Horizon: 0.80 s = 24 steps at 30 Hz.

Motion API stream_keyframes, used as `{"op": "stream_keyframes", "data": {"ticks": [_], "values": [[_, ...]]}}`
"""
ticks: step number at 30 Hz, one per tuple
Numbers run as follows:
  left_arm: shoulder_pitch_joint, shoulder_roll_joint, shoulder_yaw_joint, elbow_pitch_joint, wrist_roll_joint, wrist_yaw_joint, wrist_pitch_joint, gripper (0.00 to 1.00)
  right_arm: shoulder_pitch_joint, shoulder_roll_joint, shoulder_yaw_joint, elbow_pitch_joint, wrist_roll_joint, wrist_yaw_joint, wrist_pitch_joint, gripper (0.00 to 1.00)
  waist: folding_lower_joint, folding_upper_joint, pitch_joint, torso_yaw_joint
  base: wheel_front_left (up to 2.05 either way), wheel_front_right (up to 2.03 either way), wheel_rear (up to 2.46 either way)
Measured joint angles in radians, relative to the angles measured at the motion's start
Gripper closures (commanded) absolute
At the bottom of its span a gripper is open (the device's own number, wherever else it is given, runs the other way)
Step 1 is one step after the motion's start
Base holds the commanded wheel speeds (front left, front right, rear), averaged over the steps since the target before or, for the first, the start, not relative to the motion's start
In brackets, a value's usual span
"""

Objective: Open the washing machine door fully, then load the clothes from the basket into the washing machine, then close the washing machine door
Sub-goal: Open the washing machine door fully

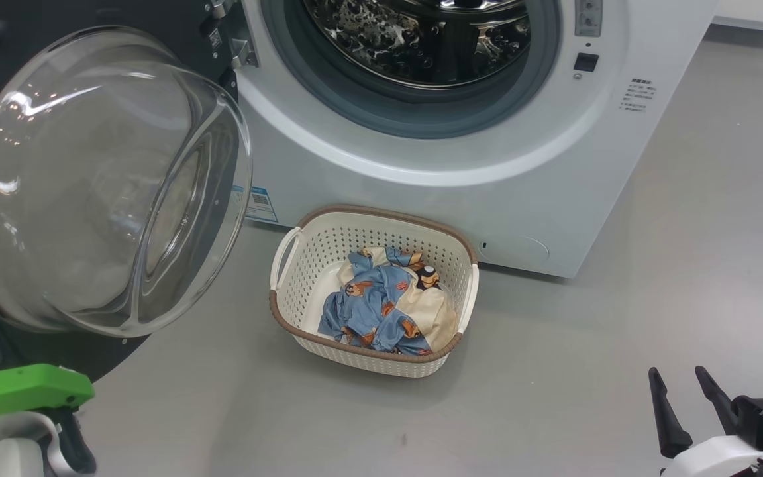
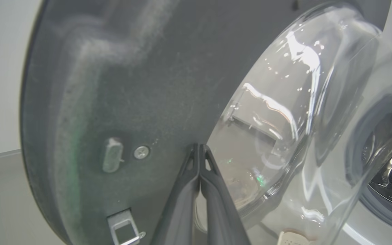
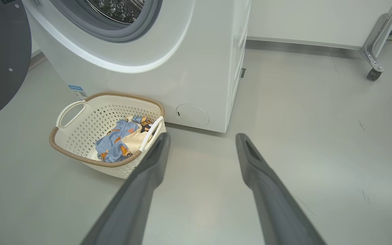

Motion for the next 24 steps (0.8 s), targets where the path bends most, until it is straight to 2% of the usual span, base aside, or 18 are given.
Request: {"op": "stream_keyframes", "data": {"ticks": [10,24], "values": [[-0.064,0.006,0.057,0.123,0.046,0.000,-0.004,1.00,0.000,0.002,0.011,0.009,0.004,0.000,0.000,0.00,0.0000,0.0000,-0.016,-0.019,0.00,0.00,0.00],[-0.102,0.007,0.072,0.175,0.082,0.000,-0.004,1.00,0.001,0.019,0.004,0.015,0.015,0.000,0.000,0.00,0.0000,0.0000,-0.047,-0.027,0.00,0.00,0.00]]}}
